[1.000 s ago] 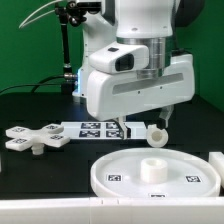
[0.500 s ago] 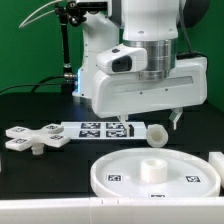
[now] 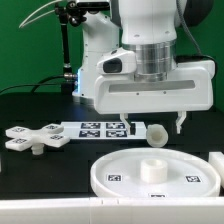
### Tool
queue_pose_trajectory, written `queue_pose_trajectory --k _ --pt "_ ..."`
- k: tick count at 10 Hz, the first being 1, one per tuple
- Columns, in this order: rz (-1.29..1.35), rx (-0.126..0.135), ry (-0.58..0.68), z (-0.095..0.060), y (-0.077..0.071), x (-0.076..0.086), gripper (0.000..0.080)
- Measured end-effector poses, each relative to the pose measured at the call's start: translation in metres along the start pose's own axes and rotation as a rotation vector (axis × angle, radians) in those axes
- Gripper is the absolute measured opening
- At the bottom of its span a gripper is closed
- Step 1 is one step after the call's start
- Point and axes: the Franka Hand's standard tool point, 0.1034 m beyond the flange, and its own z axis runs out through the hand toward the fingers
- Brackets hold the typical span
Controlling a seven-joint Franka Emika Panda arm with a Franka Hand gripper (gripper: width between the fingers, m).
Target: Assemble round table
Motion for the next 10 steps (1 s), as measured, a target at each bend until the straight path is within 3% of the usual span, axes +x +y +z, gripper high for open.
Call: queue_pose_trajectory --k 4,10 --pt "-0.017 -0.011 -0.05 0.009 0.001 -0.017 0.0649" --pt "-0.029 -0.037 -0.445 0.009 -0.006 -0.027 0.0649"
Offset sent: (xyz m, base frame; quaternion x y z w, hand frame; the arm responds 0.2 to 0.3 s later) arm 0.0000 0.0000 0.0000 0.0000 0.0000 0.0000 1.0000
